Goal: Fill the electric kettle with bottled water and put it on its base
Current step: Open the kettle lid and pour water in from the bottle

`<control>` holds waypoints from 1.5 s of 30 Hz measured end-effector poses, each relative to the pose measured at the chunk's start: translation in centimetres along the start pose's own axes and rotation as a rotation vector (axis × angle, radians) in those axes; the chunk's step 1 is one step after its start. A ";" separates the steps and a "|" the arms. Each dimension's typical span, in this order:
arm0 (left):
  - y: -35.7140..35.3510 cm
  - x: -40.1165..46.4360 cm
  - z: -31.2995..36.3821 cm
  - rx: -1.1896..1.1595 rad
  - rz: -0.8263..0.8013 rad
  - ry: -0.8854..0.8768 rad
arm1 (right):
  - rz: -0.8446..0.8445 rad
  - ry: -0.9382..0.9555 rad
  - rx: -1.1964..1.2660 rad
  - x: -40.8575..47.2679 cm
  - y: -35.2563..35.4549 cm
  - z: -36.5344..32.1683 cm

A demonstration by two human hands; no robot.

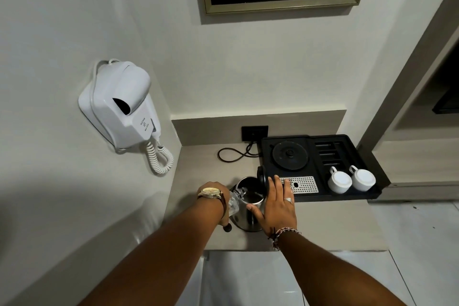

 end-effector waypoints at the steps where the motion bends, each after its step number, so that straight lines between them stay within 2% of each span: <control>1: 0.0 0.0 0.0 0.000 0.003 0.000 | 0.005 0.001 0.002 0.0 0.1 0.0; 9: -0.2 0.7 -0.4 -0.039 0.049 -0.010 | 0.008 0.007 0.016 0.0 0.1 0.0; 19: -1.6 2.1 -2.6 -0.324 0.127 -0.089 | 0.026 -0.003 0.025 -0.1 0.3 -0.1; 22: -2.5 2.2 -3.6 -0.463 0.126 -0.153 | 0.050 0.009 0.052 -0.2 0.5 -0.3; 25: -4.2 2.6 -5.0 -0.720 0.177 -0.185 | 0.056 0.004 0.060 -0.2 0.4 -0.1; 35: -2.2 3.0 -10.5 -1.170 0.560 -0.177 | 0.079 0.010 0.066 0.2 0.1 0.0; 38: -2.7 3.9 -10.8 -1.302 0.631 -0.155 | 0.087 0.014 0.055 0.4 -0.3 0.2; 45: -6.2 6.4 -10.3 -1.485 0.636 -0.101 | 0.098 0.016 0.031 0.7 -0.9 0.4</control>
Point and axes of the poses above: each hand's wrist, its own x-axis towards the middle knuckle, its own y-axis out of the back of the hand, z = x × y, the point moved 6 cm from there along x, towards the middle knuckle, and after that the axes turned 15 degrees about -z, right-handed, at the moved point
